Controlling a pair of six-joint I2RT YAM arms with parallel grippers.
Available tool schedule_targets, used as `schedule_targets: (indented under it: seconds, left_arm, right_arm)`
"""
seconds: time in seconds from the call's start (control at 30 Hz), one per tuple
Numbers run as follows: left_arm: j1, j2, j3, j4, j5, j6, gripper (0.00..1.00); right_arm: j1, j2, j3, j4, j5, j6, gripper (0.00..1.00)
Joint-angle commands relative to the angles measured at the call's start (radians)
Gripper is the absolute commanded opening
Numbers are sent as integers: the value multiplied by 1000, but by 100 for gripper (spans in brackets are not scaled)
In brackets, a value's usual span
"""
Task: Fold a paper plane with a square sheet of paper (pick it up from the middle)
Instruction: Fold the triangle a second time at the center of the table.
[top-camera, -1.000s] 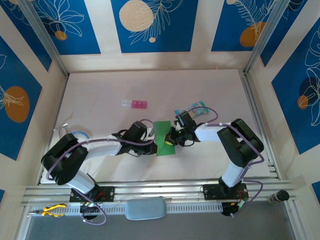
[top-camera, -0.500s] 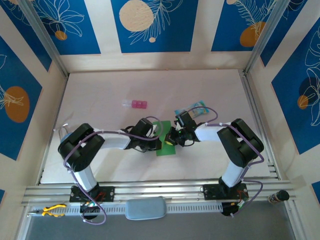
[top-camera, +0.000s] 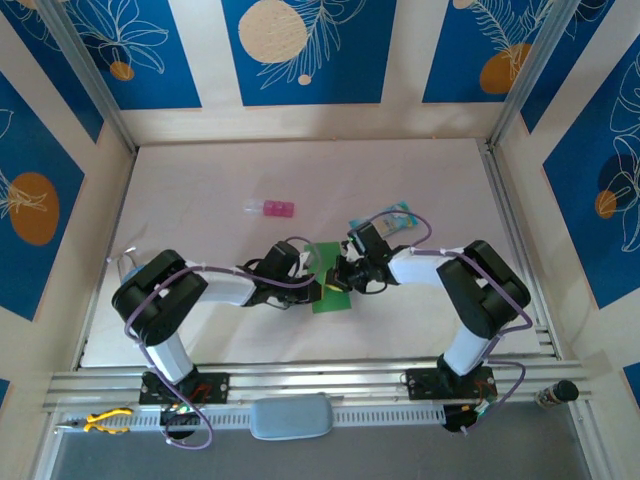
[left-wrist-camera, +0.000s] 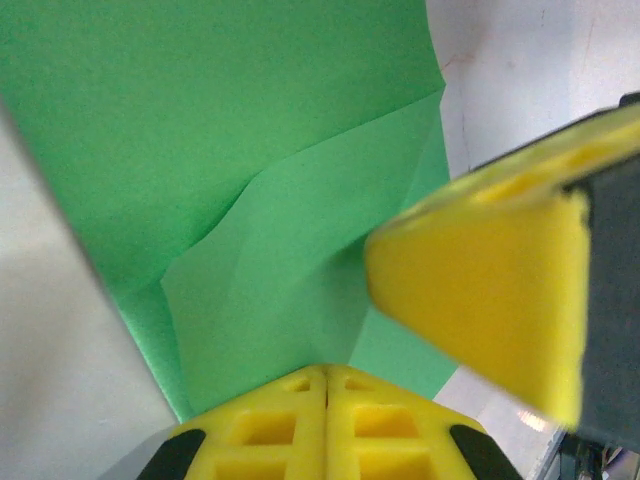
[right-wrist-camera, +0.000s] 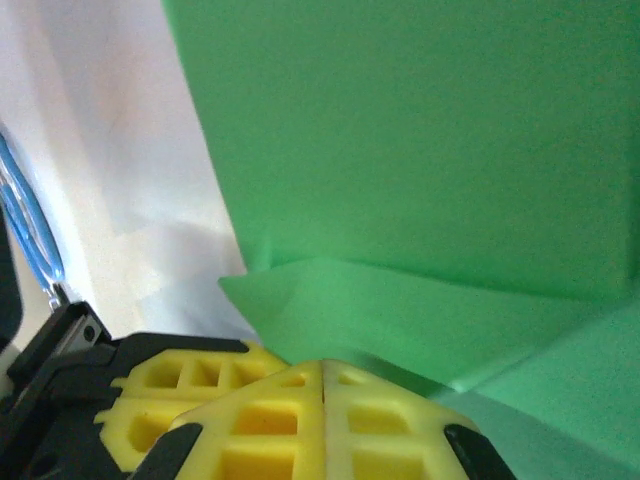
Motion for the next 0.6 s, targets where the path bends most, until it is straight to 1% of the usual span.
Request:
schedule_targets:
  seconds: [0.0,0.1,0.27,0.37,0.47,0.57]
  left_arm:
    - [7,32,-8,-177,-35,37,2]
    - [7,26,4,-209,-46,56,1]
    - [7,17,-6,-229,-65,66,0]
    - [7,16,-13,-230,-70,67,0]
    - [7,14,-16,-231,-66,71,0]
    - [9,10,-17,-236,-70,77,0]
  right_arm:
    - [10,35,16,-5,-25,-20,0]
    - [-15,69,0,-29,5,-8,0]
    - [-109,66,-60,76,-43,-1,0]
    - [-155,69,-55,109,-56,-5,0]
    - [-191,78,-30,91,-41,-8,0]
    - [-207,68,-11,49,7,-14,0]
